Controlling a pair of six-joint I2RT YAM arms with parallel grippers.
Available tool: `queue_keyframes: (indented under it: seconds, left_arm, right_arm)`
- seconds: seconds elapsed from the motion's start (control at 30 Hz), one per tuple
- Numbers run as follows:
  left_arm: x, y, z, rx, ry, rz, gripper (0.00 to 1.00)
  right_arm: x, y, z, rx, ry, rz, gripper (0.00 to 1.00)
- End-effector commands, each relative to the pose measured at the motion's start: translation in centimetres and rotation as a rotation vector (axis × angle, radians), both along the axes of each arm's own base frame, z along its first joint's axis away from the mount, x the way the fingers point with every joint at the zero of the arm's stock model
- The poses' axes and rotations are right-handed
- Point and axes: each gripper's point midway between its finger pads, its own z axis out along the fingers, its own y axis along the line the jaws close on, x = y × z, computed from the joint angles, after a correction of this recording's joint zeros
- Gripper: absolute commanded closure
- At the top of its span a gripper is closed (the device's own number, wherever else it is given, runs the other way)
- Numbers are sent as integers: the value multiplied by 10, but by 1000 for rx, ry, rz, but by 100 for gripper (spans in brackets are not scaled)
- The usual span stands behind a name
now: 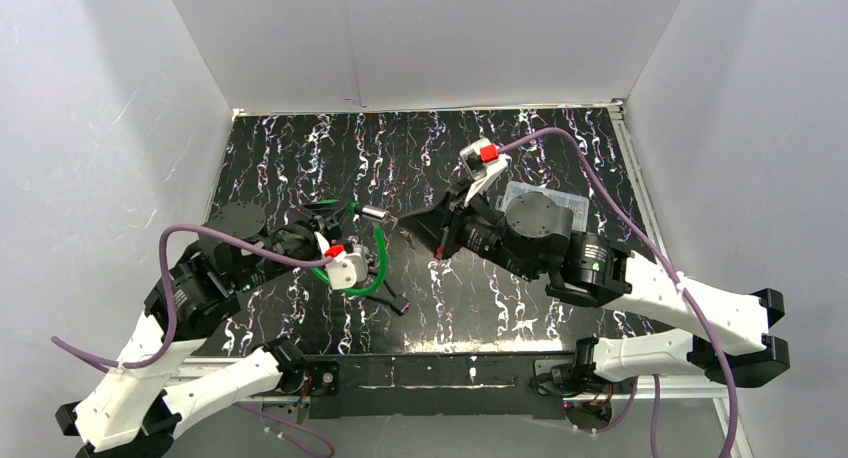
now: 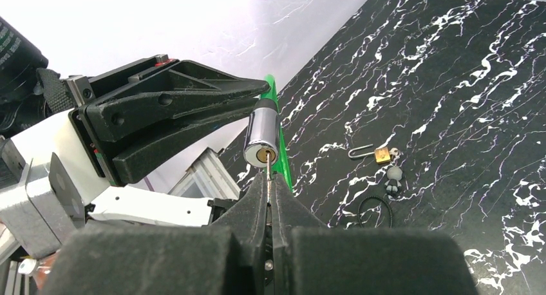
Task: Unlock with the key
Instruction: Unlock the lock.
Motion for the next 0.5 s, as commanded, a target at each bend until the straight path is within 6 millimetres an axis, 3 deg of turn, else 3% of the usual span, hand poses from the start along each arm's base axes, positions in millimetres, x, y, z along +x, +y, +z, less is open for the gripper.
queue_keyframes:
  seconds: [0.0,0.27,0.47]
  left_arm:
    - [-45,-34,38,-129,-15,-295,100]
    - [-61,-31,29,-85,41,-354,100]
    - [-45,-29,30,-58,-21,-296,100]
  right_arm:
    - [-4,7,-9,-18,0,44,99]
    - [-14,-1,-15,-50,-11,102,99]
    - [-11,-11,-16,-41,52,65,99]
